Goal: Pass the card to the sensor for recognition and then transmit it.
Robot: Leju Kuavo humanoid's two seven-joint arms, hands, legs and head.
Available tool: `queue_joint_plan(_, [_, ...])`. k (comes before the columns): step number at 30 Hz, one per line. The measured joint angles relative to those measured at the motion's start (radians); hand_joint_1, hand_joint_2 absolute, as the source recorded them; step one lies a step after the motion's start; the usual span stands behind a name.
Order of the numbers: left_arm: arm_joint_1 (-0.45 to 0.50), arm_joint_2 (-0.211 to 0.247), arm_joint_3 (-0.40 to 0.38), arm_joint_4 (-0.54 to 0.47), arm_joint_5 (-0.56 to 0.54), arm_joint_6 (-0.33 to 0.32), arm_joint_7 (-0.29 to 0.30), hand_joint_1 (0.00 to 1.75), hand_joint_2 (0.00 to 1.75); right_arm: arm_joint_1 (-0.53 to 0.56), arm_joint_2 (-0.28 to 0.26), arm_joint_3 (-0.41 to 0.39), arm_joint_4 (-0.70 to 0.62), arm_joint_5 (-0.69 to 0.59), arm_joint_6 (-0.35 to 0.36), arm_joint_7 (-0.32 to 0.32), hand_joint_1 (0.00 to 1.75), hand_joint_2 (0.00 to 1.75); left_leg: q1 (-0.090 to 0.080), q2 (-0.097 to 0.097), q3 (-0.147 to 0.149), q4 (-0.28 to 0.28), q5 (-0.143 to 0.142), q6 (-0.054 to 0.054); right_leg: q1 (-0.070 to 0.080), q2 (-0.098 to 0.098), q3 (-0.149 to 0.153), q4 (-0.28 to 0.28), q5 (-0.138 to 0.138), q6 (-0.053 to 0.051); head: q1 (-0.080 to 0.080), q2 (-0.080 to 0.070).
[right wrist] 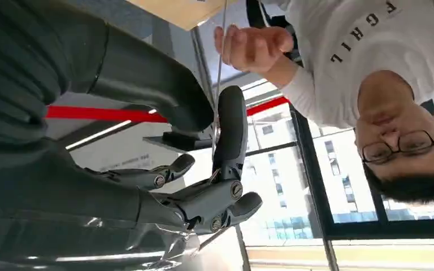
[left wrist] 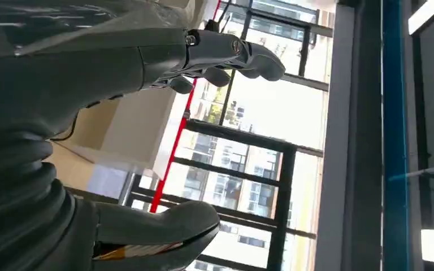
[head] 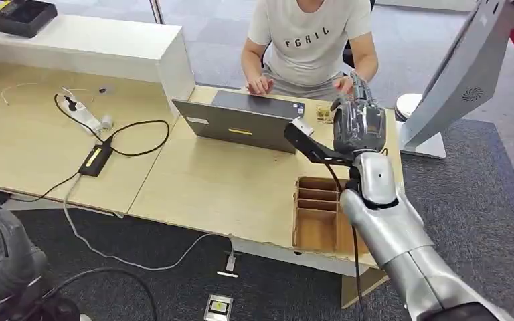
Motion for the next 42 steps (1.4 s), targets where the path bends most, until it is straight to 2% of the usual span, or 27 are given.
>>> queue_joint_plan(8, [0.019,-0.002,-0.002,-0.023,-0.016,0.025,0.0,0.0,1.75,-0.057,0.018,0.016,0.058,0.042,0.032,0.057,1.75,1.75,0.0,0.0,0.0,0.0,0.0,0.0,0.0,0.0,0.0,0.0,0.0,0.0,0.0,0.0])
queue_joint_plan(20, [0.029,-0.002,-0.002,-0.024,0.002,0.002,0.0,0.0,1.75,-0.111,0.016,0.025,0.111,0.058,0.059,0.087,1.75,1.75,0.0,0.0,0.001,0.0,0.0,0.0,0.0,0.0,0.0,0.0,0.0,0.0,0.0,0.0])
queue_joint_plan(29, [0.027,0.003,-0.009,-0.02,0.041,-0.026,0.0,0.0,1.75,-0.122,-0.005,0.026,0.138,0.071,0.062,0.102,1.75,1.75,0.0,0.0,0.001,0.0,0.0,0.0,0.0,0.0,0.0,0.0,0.0,0.0,0.0,0.0])
queue_joint_plan(30, [0.026,0.004,-0.01,-0.02,0.042,-0.027,0.0,0.0,1.75,-0.122,-0.008,0.026,0.14,0.074,0.063,0.105,1.06,1.75,0.0,0.0,0.001,0.0,0.0,0.0,0.0,0.0,0.0,0.0,0.0,0.0,0.0,0.0])
queue_joint_plan(31, [0.025,0.005,-0.011,-0.019,0.045,-0.027,0.0,0.0,1.75,-0.122,-0.011,0.026,0.142,0.075,0.063,0.105,0.0,1.75,0.0,0.0,0.001,0.0,0.0,0.0,0.0,0.0,0.0,0.0,0.0,0.0,0.0,0.0])
queue_joint_plan(38, [0.012,0.015,-0.016,-0.01,0.055,-0.018,0.0,0.0,1.75,-0.12,-0.034,0.026,0.154,0.1,0.069,0.125,0.0,1.75,0.0,0.0,0.001,0.0,0.0,0.0,0.0,0.0,0.0,0.0,0.0,0.0,0.0,0.0])
queue_joint_plan(42, [0.008,0.021,-0.019,-0.006,0.056,-0.014,0.0,0.0,1.75,-0.113,-0.045,0.025,0.152,0.1,0.038,0.117,0.0,1.75,0.0,0.0,0.001,0.0,0.0,0.0,0.0,0.0,0.0,0.0,0.0,0.0,0.0,0.0])
